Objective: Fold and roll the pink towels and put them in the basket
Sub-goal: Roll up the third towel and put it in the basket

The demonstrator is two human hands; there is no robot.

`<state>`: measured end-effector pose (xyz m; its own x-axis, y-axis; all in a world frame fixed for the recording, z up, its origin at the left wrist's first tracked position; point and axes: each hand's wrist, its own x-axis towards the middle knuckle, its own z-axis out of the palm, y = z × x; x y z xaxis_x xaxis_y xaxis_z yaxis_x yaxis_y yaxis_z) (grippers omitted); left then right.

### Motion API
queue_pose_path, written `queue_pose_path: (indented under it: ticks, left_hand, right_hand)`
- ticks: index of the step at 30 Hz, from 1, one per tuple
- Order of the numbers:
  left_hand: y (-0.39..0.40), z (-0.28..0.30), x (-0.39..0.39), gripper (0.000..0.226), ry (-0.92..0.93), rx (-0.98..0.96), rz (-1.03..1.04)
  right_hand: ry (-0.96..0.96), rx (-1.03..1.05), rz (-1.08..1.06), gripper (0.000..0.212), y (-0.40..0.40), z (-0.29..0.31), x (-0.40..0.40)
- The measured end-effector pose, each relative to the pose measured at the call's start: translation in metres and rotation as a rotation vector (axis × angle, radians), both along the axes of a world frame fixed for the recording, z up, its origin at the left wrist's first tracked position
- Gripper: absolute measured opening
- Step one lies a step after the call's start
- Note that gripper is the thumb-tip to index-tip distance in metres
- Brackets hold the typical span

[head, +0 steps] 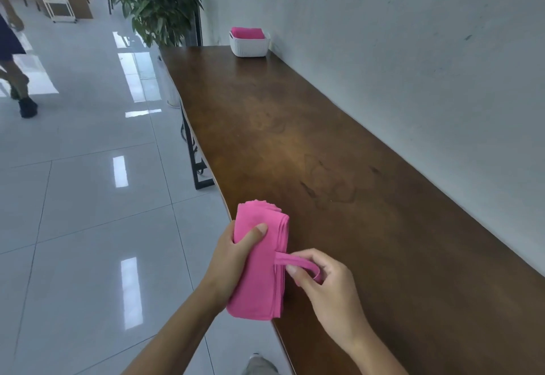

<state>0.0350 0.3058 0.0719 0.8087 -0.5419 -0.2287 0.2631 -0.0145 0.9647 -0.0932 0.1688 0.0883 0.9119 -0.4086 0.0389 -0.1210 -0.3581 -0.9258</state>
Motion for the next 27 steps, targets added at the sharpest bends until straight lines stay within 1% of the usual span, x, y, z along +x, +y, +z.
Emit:
queue_pose_path:
  ticks: [2, 4, 6, 8, 9, 11, 12, 14, 15, 17, 18, 19, 21, 22, 23, 24, 25, 27]
  left_hand:
    - [0.001, 0.003, -0.005, 0.058, 0.011, -0.053, 0.045]
    - [0.002, 0.005, -0.007, 0.055, -0.007, -0.067, 0.104]
    - [0.005, 0.003, -0.008, 0.049, -0.046, -0.043, 0.166]
    - [0.009, 0.000, -0.007, 0.048, -0.097, -0.005, 0.220]
    - [0.012, -0.002, -0.006, 0.049, -0.126, 0.014, 0.244]
    - [0.019, -0.005, -0.006, 0.053, -0.191, 0.059, 0.282]
    - [0.022, -0.006, -0.006, 0.052, -0.226, 0.088, 0.292]
    - [0.027, -0.006, -0.007, 0.048, -0.305, 0.153, 0.298]
    - [0.029, -0.006, -0.008, 0.047, -0.343, 0.181, 0.294]
    - [0.031, -0.006, -0.010, 0.046, -0.398, 0.214, 0.283]
    - [0.031, -0.006, -0.011, 0.047, -0.413, 0.222, 0.280]
    - [0.031, -0.007, -0.011, 0.048, -0.423, 0.229, 0.279]
    - [0.031, -0.008, -0.009, 0.049, -0.433, 0.237, 0.284]
    - [0.031, -0.008, -0.007, 0.049, -0.434, 0.241, 0.283]
    - [0.031, -0.009, -0.006, 0.050, -0.438, 0.248, 0.278]
    - [0.032, -0.009, -0.004, 0.051, -0.444, 0.255, 0.266]
    - [0.032, -0.009, -0.003, 0.053, -0.455, 0.263, 0.246]
    - [0.032, -0.008, 0.000, 0.060, -0.484, 0.290, 0.178]
  right_hand:
    - [-0.036, 0.017, -0.018, 0.014, 0.003, 0.003, 0.000]
    - [-0.060, 0.027, -0.081, 0.013, 0.003, 0.003, 0.000]
    - [-0.082, 0.055, -0.157, 0.011, 0.006, 0.006, 0.003]
    - [-0.082, 0.138, -0.257, 0.007, 0.006, 0.008, 0.005]
    - [-0.056, 0.195, -0.314, 0.016, 0.006, 0.010, 0.006]
    - [0.042, 0.390, -0.359, 0.035, 0.005, 0.013, 0.006]
    - [0.079, 0.548, -0.351, 0.036, 0.007, 0.015, 0.007]
    - [0.078, 0.867, -0.315, 0.031, 0.011, 0.017, 0.009]
    - [0.049, 0.975, -0.298, 0.028, 0.011, 0.017, 0.010]
    - [-0.014, 1.117, -0.290, 0.023, 0.014, 0.018, 0.017]
    - [-0.037, 1.158, -0.289, 0.026, 0.016, 0.020, 0.020]
    - [-0.066, 1.176, -0.279, 0.037, 0.018, 0.022, 0.023]
    - [-0.113, 1.164, -0.225, 0.067, 0.021, 0.026, 0.026]
    - [-0.129, 1.137, -0.167, 0.072, 0.023, 0.027, 0.026]
    - [-0.138, 1.098, -0.091, 0.065, 0.025, 0.028, 0.026]
    - [-0.137, 1.041, -0.022, 0.049, 0.028, 0.030, 0.027]
    - [-0.130, 0.969, 0.032, 0.040, 0.031, 0.030, 0.027]
    - [-0.098, 0.820, 0.118, 0.042, 0.033, 0.029, 0.029]
